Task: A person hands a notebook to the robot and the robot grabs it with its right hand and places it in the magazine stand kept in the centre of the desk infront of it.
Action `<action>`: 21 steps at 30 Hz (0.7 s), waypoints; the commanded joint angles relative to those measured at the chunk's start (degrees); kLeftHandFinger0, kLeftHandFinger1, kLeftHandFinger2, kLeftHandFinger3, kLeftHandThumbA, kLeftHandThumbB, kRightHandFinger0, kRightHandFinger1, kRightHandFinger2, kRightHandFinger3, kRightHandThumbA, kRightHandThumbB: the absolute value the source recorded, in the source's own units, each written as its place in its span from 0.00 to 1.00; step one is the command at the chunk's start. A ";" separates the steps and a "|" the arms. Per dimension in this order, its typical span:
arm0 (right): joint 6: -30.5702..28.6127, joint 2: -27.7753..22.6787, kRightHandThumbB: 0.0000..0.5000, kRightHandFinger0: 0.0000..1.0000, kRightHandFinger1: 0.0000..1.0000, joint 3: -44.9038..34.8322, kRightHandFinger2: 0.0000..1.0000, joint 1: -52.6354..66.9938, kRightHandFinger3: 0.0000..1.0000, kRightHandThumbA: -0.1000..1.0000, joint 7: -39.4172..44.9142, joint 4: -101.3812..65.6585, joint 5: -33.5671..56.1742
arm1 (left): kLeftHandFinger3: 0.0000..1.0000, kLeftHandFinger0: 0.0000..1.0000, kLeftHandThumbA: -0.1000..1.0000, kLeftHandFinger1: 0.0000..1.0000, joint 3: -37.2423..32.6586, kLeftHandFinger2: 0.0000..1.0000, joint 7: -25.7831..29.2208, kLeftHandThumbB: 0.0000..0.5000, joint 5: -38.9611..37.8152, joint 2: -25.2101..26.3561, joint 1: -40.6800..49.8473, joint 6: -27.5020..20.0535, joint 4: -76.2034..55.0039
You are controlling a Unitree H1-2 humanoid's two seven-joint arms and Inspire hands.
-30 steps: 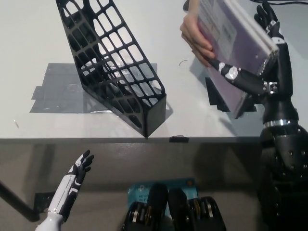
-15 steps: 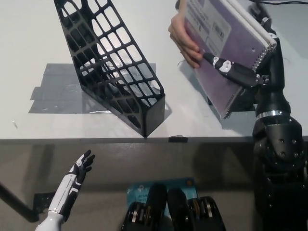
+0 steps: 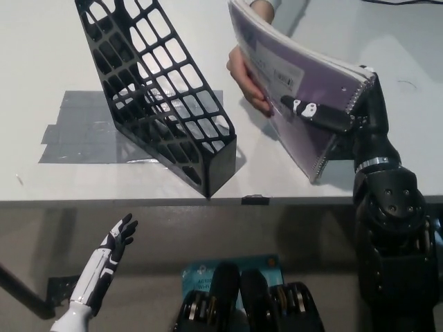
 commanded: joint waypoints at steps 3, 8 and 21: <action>1.12 1.51 0.00 0.00 0.00 -1.24 0.00 -2.43 0.08 0.98 0.50 -2.57 3.61 | 1.00 1.00 1.00 1.00 0.37 1.00 -0.73 1.00 -0.42 1.20 -0.91 -2.13 -0.63; 1.40 2.79 0.00 0.00 0.00 -3.92 0.00 -2.40 0.00 0.93 2.08 -5.02 9.19 | 1.00 1.00 1.00 1.00 0.39 1.00 -0.95 1.00 -0.55 1.20 -0.96 -2.13 -0.58; 3.04 4.32 0.00 0.00 0.00 -8.96 0.00 -6.14 0.00 0.84 0.03 -17.84 24.23 | 1.00 1.00 1.00 1.00 0.52 1.00 -1.20 1.00 -0.64 1.29 -0.69 -2.12 -0.44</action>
